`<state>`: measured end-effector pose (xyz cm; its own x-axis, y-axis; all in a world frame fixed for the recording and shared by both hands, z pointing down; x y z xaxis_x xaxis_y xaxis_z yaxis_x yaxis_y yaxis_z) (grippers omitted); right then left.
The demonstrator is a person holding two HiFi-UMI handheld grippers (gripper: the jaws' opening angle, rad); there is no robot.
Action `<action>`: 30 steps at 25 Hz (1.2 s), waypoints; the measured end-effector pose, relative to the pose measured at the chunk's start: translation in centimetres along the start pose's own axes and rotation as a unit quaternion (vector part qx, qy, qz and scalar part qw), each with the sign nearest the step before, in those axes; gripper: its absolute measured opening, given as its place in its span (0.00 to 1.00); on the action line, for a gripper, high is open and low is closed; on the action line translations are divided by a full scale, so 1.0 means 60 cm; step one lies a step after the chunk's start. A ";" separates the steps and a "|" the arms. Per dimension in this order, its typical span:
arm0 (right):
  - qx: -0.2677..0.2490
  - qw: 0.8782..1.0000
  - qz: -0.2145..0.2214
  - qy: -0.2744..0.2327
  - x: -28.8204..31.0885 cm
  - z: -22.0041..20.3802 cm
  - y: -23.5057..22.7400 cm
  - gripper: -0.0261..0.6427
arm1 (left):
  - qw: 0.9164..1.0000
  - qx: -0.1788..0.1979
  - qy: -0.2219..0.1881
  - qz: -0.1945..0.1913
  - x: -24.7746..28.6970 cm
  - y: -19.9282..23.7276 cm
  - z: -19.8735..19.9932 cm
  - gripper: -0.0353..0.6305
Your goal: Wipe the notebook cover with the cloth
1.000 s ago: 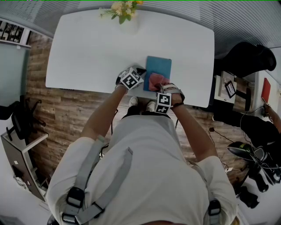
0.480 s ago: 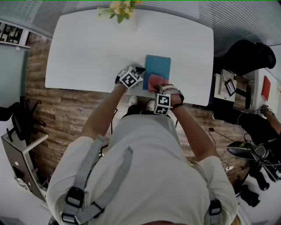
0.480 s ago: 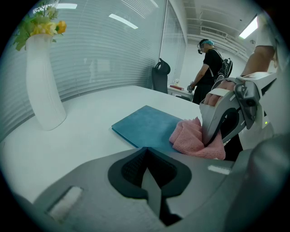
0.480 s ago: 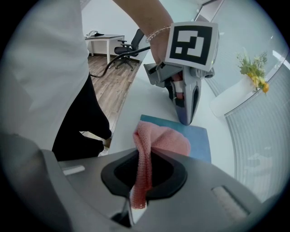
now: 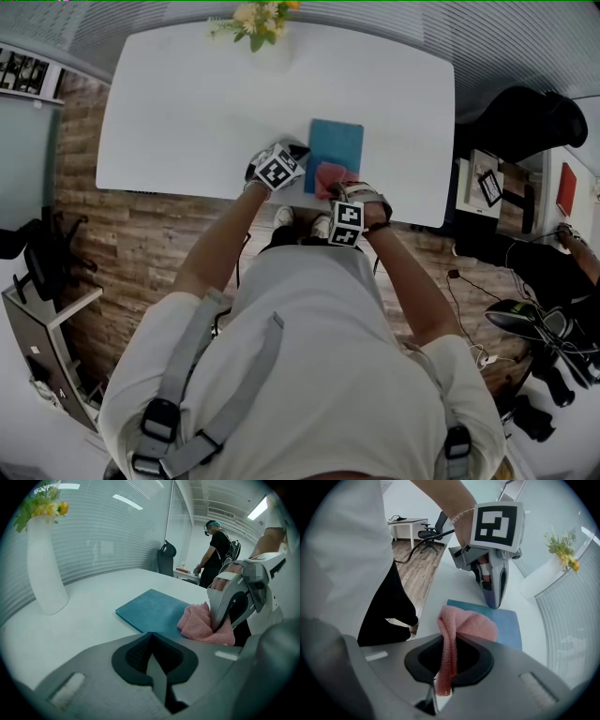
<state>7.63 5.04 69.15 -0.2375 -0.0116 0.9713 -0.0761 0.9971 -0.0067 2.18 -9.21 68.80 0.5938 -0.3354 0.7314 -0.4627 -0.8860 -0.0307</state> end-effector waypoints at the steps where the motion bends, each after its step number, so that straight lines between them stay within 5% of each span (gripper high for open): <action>1: 0.005 1.000 0.006 -0.006 -0.002 0.002 0.000 0.07 | 1.000 0.001 -0.002 0.001 0.000 0.000 0.001 0.05; 7: 0.035 0.999 -0.006 -0.027 -0.035 0.009 -0.031 0.08 | 1.000 0.001 -0.004 0.001 -0.006 0.001 0.006 0.05; 12: 0.050 0.994 -0.087 -0.037 -0.079 -0.012 -0.104 0.08 | 1.000 0.001 -0.004 0.003 -0.001 0.000 0.001 0.05; 18: 0.025 0.985 -0.173 0.007 -0.117 -0.052 -0.197 0.08 | 1.000 0.003 -0.004 0.005 -0.009 0.000 0.008 0.05; 30: -0.007 0.978 -0.178 0.104 -0.060 -0.125 -0.288 0.08 | 1.000 0.001 -0.003 0.004 -0.005 -0.001 0.004 0.05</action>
<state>17.07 -11.56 67.53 0.0038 -0.3447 0.9387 -0.1057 0.9333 0.3431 2.21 -9.12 68.42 0.5942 -0.3451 0.7265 -0.4666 -0.8836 -0.0381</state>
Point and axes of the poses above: the fingertips, and each gripper's own axes: x forward along the fingers, y to its left, z out of its top, the point moved 4 cm from there along -x, backward along the fingers, and after that the axes turned 13 degrees about z, right-handed, at the moved point
